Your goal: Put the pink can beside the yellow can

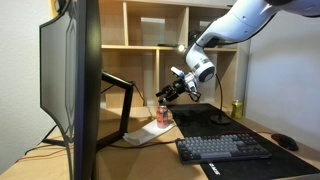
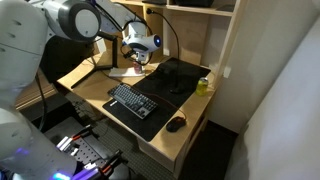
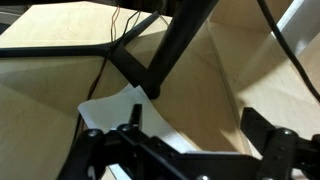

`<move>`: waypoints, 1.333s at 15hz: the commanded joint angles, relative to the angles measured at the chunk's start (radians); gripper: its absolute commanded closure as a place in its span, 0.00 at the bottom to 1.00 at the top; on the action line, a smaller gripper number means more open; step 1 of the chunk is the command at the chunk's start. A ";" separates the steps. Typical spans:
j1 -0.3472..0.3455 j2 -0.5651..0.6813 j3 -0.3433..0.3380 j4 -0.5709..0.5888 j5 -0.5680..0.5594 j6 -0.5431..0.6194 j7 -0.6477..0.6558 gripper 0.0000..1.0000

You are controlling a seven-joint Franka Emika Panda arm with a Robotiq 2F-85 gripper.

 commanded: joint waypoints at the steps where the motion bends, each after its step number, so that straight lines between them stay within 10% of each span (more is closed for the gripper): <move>1: 0.016 0.022 -0.011 0.018 0.021 0.040 -0.013 0.00; 20: 0.006 0.087 -0.027 0.068 -0.030 0.112 0.135 0.00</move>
